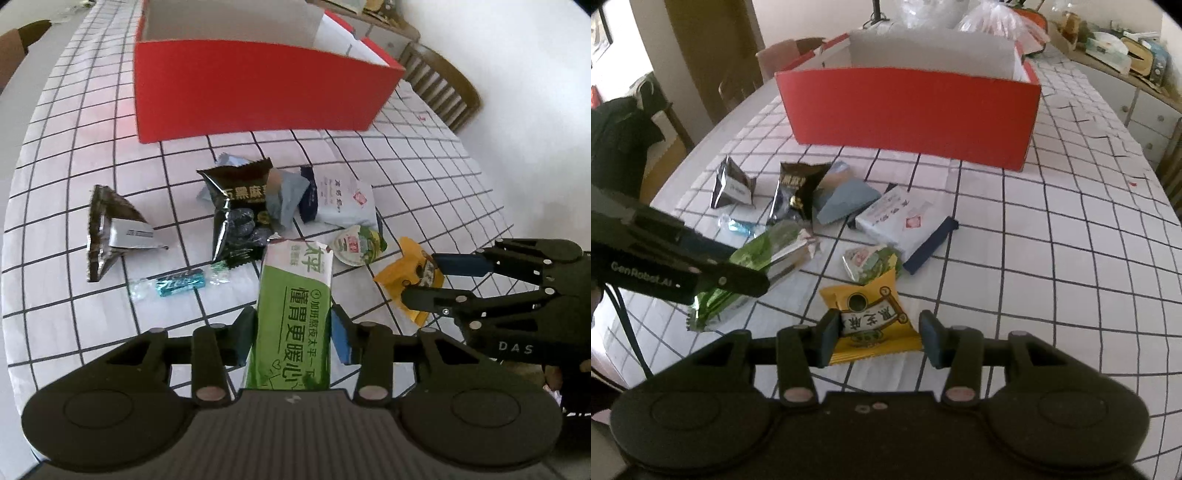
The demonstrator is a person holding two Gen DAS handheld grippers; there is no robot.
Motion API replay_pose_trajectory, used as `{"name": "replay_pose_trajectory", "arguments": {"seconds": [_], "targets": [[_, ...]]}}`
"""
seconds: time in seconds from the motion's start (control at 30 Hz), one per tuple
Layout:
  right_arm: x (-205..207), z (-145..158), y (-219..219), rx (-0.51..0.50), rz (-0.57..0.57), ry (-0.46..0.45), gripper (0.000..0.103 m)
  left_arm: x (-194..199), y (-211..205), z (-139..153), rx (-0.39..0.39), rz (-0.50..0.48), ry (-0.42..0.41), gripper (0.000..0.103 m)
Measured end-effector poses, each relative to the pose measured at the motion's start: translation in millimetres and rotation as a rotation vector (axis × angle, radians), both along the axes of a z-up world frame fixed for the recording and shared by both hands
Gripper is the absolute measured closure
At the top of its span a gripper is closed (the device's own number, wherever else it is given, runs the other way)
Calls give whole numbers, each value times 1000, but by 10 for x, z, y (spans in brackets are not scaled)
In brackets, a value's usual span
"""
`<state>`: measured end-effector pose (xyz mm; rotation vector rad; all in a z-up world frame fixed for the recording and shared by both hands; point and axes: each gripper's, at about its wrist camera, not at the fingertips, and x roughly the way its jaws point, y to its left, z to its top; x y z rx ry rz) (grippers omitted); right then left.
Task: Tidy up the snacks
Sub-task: 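Carry both snacks over the red box and open both tools to drop them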
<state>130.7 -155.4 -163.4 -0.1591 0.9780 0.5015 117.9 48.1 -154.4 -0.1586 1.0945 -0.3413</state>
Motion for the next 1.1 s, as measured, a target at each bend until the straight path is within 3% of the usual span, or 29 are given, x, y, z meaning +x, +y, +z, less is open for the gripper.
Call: {"name": "replay_pose_trajectory", "arguments": {"seconds": [0.4,0.63,0.9,1.1], "targets": [[-27,392,19,54,-65,-82,58,-42,185,444,-39,76,-110,61],[58,764,32,82,-104,-173,58,44,196,795,-13,98,-206,61],[357,1079,54,79,-143,-262,58,331,155,1130,31,117,-291,61],[721,1191,98,58,-150,-296,58,672,138,1210,74,149,-304,61]]}}
